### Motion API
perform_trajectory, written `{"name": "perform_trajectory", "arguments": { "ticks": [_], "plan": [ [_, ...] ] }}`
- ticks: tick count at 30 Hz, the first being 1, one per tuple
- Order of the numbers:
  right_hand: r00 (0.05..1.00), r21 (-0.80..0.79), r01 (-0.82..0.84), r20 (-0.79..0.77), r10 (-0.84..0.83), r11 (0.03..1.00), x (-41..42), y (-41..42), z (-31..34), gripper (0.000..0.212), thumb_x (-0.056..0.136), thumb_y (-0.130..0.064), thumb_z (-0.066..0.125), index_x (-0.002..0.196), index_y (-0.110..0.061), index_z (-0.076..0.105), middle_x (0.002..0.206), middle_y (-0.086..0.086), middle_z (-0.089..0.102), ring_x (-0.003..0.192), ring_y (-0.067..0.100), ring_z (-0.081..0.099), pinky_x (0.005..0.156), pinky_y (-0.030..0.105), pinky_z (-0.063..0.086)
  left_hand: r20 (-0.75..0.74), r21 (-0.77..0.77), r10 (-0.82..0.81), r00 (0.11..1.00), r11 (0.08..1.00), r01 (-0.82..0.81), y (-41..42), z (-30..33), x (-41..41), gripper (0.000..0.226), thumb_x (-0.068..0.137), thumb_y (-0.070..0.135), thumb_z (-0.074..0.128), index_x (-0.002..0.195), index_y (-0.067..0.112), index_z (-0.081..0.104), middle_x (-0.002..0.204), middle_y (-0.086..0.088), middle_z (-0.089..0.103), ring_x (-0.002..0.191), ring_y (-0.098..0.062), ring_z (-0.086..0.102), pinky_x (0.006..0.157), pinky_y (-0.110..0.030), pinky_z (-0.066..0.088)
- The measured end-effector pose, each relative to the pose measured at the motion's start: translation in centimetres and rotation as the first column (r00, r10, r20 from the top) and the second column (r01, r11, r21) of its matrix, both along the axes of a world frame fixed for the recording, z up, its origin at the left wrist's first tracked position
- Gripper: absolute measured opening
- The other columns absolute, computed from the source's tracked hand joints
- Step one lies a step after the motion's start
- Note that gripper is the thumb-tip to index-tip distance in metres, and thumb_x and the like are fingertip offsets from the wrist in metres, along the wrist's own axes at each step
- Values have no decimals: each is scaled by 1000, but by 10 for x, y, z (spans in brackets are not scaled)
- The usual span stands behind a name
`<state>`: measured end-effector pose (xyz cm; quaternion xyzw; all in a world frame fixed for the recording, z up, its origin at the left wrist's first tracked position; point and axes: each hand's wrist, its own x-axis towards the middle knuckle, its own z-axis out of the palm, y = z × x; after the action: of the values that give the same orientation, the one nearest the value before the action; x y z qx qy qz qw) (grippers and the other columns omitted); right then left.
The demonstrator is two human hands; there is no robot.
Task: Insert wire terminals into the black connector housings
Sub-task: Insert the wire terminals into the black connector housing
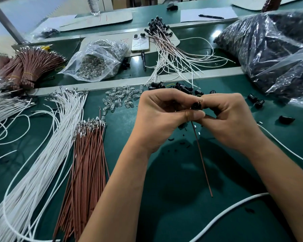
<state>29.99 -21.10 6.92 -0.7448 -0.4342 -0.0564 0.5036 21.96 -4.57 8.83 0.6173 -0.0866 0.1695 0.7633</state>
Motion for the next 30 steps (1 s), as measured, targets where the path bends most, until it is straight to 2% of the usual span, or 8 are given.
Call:
{"name": "perform_trajectory", "arguments": {
  "ticks": [5,10,12,15,21,30],
  "plan": [
    [1000,-33,-16,-3,16,999,2,-1,-1,25,89,-13,76,91,11,74,84,28,71,80,45,67,72,55,51,18,6,-3,1000,1000,3,0,0,0,35,65,-24,76,97,-9,71,79,-8,74,75,-19,71,73,-28,57],
    [999,7,35,7,-35,999,-2,1,0,19,87,-18,76,84,1,76,76,15,71,72,30,67,67,48,52,31,24,-3,1000,1000,2,1,2,-1,25,67,-24,75,85,-6,73,80,-1,75,76,-14,71,74,-25,57],
    [998,36,50,43,-51,998,-4,2,2,17,89,-20,80,89,-3,78,82,8,75,77,21,70,71,41,55,32,32,10,999,999,-11,3,2,-1,24,67,-22,76,82,-3,74,81,-2,75,78,-17,71,77,-30,58],
    [987,83,65,144,-77,994,-3,2,3,10,89,-8,81,96,-2,79,97,6,76,89,18,73,80,35,58,25,42,41,999,998,-42,6,4,-1,31,67,-21,77,86,4,74,82,-5,75,80,-23,70,78,-35,58],
    [965,72,112,231,-126,991,-6,4,4,7,90,-10,77,92,-3,79,90,5,71,83,27,64,74,35,53,20,33,45,999,998,-46,5,4,-1,31,67,-19,78,85,5,74,81,-4,75,77,-19,71,77,-30,58],
    [966,40,76,245,-84,996,-8,7,6,14,94,-9,70,102,-1,80,95,-2,69,85,23,62,78,27,50,30,26,64,997,998,-65,6,6,-2,27,67,-18,79,82,4,73,81,-3,76,76,-16,71,76,-27,58]
  ]
}}
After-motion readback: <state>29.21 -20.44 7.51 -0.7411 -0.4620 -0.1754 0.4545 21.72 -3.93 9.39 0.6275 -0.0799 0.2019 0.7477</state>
